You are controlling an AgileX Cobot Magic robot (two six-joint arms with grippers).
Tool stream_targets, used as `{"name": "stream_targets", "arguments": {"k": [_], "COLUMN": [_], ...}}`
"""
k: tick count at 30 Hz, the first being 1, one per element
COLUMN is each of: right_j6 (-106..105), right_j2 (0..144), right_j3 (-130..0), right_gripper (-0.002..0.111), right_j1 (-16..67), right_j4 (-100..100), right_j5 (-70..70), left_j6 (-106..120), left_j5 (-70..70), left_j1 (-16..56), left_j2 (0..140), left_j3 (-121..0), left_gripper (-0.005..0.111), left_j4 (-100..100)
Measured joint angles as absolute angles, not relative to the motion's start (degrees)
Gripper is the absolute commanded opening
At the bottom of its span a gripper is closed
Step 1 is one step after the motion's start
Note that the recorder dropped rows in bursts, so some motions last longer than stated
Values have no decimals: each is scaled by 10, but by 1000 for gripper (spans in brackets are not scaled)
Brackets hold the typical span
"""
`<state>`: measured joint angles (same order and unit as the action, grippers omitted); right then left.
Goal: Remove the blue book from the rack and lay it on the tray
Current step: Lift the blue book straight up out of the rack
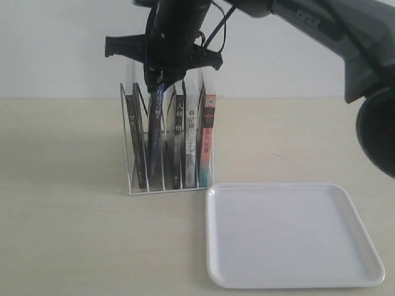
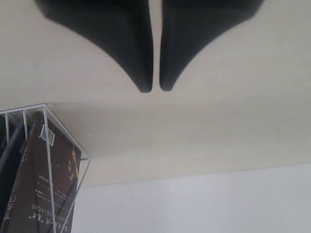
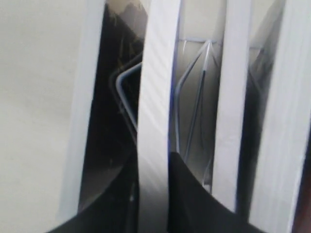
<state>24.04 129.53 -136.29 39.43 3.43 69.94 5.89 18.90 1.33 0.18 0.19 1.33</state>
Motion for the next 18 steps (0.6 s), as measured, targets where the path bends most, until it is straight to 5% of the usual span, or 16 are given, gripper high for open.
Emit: {"name": "stream_targets", "arguments": {"k": [18], "right_j6": [231], "right_j2": [1167], "right_j3": [-1364], "right_gripper": [0], "right_j1": [394], "right_j4": [-16], "right_j5": [710], "left_j6": [59], "left_j5": [189], "left_j1": [13], "left_j2": [2], "left_j3": [2], "left_gripper": [5], "left_j4": [13]}}
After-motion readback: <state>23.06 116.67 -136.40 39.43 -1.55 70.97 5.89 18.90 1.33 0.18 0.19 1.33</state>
